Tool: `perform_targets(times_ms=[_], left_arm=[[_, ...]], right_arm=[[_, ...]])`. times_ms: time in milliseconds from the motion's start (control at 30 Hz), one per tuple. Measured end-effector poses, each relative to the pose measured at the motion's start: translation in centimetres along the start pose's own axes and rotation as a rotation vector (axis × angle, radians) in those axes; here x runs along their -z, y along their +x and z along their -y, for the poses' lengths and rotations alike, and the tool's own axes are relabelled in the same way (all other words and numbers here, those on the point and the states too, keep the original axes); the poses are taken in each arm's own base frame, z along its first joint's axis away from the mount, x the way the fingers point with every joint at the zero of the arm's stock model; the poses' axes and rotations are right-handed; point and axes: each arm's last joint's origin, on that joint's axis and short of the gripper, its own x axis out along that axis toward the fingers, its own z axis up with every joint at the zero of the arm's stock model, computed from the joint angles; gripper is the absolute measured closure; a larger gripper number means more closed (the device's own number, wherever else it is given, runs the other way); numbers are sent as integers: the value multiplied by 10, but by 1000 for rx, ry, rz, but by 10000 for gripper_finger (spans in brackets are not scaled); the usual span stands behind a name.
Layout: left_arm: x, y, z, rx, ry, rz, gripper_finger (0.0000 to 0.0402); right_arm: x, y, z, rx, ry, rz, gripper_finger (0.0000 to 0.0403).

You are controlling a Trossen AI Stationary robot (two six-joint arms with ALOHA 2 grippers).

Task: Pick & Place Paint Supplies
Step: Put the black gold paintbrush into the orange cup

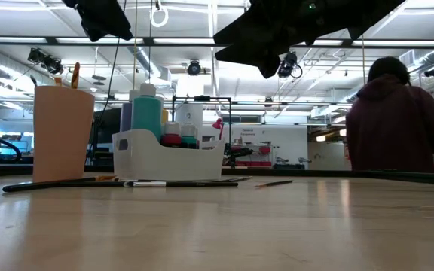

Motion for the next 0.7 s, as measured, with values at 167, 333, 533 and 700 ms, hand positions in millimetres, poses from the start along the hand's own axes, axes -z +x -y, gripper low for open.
perform_targets(times_ms=[167, 333, 533, 700], left_arm=[[7, 6, 10, 38, -8, 62, 303], [11, 6, 23, 58, 42, 158, 303], [19, -4, 34, -138, 201, 273, 304], [22, -2, 38, -211, 226, 289, 304]], right_arm=[[0, 0, 0, 0, 0, 0, 195], [0, 0, 0, 0, -1, 0, 195], [-14, -1, -1, -7, -4, 135, 195], [-19, -2, -2, -4, -67, 194, 195]])
